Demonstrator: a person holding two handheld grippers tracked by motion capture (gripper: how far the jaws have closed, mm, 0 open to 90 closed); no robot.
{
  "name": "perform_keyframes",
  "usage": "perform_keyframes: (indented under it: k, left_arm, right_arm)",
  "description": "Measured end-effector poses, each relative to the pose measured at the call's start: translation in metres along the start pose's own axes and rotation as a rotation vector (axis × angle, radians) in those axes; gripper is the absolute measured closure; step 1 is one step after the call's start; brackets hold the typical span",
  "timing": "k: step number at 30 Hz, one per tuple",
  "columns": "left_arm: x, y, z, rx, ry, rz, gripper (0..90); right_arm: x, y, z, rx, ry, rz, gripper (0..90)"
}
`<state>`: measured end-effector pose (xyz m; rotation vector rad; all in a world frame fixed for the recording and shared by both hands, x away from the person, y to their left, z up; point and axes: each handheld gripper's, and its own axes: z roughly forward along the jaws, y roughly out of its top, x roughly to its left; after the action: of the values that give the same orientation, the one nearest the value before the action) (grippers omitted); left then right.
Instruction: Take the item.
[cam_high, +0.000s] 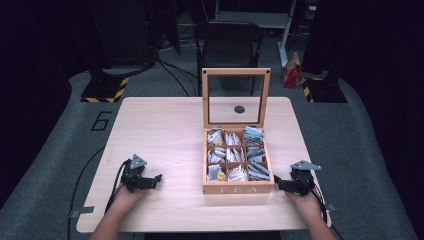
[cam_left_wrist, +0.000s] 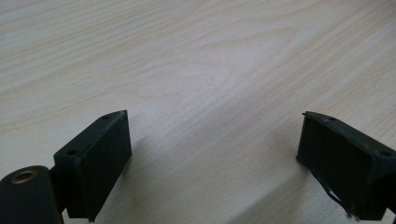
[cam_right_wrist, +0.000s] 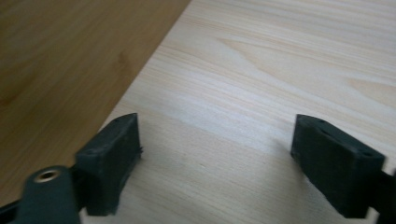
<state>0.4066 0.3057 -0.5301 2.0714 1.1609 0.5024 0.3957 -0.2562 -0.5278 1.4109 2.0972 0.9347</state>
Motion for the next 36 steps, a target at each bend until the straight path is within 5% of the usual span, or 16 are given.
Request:
perform_keyframes:
  k: [5,14,27,36]
  left_arm:
    - [0.000,0.000,0.000,0.003,-0.001,0.004,9.3]
    - [0.000,0.000,0.000,0.001,0.002,0.006,9.3]
    - [0.000,0.000,0.000,-0.003,0.003,0.005,9.3]
    - [0.000,0.000,0.000,0.005,-0.003,0.004,9.3]
  right_arm:
    - [0.000,0.000,0.001,0.007,-0.028,0.015,8.0]
    - [0.001,0.001,0.001,0.019,0.001,-0.006,8.0]
    - [0.000,0.005,-0.002,0.021,0.055,-0.064,26.2]
    - [0.002,0.014,-0.017,0.007,0.100,-0.053,34.2]
